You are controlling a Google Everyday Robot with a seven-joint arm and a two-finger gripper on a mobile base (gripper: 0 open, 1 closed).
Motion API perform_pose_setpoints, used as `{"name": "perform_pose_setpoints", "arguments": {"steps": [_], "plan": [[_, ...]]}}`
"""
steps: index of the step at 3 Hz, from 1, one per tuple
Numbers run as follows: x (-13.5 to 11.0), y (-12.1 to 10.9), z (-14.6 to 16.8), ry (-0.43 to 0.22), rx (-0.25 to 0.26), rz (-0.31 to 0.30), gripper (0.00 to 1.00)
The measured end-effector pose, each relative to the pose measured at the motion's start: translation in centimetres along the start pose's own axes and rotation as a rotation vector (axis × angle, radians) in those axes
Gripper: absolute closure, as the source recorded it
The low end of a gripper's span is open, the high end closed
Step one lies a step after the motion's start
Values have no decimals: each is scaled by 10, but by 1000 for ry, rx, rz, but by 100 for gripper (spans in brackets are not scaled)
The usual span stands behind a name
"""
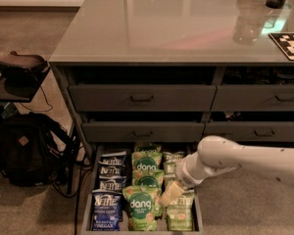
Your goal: Pick green rice chip bag from bottom drawer and place on counter
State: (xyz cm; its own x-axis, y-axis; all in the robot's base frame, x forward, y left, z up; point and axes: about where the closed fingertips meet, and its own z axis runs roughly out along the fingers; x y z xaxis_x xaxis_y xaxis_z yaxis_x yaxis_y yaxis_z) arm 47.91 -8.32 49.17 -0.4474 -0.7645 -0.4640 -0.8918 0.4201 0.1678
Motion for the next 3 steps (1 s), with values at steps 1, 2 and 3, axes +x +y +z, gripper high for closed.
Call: {"name": "perform_pose_setpoints", "arguments": {"steps": [1, 2, 3], "plan": [[22, 14, 76, -43, -82, 95, 0], [43, 26, 143, -75, -113, 173, 0], [47, 27, 201, -119, -124, 198, 0]]}}
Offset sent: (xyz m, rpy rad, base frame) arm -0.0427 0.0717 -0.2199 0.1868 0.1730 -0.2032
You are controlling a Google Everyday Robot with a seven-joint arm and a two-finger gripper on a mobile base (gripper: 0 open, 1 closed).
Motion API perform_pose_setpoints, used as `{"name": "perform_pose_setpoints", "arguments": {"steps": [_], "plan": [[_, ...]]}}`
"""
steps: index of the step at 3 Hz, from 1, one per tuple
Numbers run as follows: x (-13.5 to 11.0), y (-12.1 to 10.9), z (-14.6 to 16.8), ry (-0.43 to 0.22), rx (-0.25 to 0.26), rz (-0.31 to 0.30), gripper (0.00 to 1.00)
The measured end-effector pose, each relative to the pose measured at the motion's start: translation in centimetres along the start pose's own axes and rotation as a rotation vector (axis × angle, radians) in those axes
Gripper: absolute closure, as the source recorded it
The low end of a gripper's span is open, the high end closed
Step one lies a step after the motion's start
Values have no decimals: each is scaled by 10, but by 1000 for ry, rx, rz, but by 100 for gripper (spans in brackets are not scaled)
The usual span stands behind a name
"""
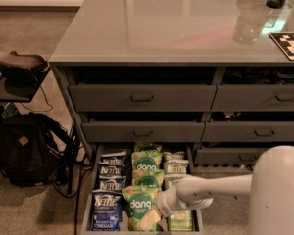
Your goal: Pick green rice chip bag from bottom drawer and place on counter
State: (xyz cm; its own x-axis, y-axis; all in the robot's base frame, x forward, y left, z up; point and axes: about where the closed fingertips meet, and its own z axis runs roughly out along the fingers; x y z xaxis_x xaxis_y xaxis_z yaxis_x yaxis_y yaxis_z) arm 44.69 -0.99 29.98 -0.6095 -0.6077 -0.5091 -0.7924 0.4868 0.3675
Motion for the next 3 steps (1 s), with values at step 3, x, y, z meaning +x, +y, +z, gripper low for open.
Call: {"name": "perform_pose_setpoints", "arguments": {"steps": [3], "plan": [[-6, -61, 96, -23, 33, -44, 0]]}}
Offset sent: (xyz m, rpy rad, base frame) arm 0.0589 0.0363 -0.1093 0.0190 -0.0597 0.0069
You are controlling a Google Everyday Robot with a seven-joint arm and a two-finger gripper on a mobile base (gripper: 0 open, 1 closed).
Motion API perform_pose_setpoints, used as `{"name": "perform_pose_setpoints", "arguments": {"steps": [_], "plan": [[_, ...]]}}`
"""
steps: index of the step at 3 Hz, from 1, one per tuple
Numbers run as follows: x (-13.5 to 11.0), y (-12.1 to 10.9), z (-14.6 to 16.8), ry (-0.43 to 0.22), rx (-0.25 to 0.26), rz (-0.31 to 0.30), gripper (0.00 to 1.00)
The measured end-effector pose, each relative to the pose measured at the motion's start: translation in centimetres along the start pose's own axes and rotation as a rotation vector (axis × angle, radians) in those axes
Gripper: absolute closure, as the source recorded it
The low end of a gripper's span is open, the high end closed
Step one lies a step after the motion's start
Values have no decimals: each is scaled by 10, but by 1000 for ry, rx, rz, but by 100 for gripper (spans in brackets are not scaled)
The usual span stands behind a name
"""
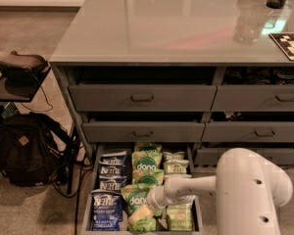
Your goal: Pick green rice chip bag from bottom drawer and place on counter
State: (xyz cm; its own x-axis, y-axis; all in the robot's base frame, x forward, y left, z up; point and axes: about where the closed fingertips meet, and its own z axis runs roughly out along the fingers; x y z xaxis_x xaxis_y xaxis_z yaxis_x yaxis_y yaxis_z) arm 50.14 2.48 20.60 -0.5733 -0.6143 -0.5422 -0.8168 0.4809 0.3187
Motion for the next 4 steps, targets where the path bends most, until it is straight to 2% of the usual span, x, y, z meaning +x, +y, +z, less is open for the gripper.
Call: {"name": "perform_pose_setpoints", "arguments": {"steps": [1, 2, 3, 4], "plan": [[-12, -28, -18, 14, 108, -1, 0], [-32, -48, -74, 37, 273, 3, 0], [-42, -54, -129, 34, 417, -9, 0], [-30, -49, -140, 35, 439, -6, 0]]}}
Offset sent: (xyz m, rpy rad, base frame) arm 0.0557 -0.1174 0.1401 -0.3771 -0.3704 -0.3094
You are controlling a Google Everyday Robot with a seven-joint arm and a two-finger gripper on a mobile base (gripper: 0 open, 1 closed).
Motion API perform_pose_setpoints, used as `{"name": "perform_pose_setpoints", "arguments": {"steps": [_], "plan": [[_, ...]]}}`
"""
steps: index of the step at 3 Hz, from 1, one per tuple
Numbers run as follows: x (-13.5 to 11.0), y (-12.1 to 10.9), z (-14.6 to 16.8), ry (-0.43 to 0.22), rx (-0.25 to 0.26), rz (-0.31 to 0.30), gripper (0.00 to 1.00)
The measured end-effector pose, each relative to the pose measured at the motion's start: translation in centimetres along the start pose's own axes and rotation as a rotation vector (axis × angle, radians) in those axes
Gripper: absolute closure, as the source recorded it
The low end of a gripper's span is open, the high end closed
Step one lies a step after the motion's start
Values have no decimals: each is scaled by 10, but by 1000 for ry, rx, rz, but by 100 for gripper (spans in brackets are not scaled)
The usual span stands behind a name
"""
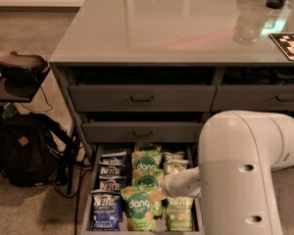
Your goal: Pick green rice chip bag from bottom drawer and place on counter
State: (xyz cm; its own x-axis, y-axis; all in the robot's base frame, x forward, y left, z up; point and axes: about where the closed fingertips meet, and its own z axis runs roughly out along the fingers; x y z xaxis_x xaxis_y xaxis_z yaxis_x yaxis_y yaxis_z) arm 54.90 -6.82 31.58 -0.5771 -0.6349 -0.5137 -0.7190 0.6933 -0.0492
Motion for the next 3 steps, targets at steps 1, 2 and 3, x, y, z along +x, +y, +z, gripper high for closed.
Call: {"name": "perform_pose_setpoints", "arguments": {"steps": [1, 2, 3], "plan": [[10, 14, 13, -17, -92, 6, 0], [11, 23, 27, -76, -199, 2, 0], [8, 35, 34, -118, -282, -14, 0]]}}
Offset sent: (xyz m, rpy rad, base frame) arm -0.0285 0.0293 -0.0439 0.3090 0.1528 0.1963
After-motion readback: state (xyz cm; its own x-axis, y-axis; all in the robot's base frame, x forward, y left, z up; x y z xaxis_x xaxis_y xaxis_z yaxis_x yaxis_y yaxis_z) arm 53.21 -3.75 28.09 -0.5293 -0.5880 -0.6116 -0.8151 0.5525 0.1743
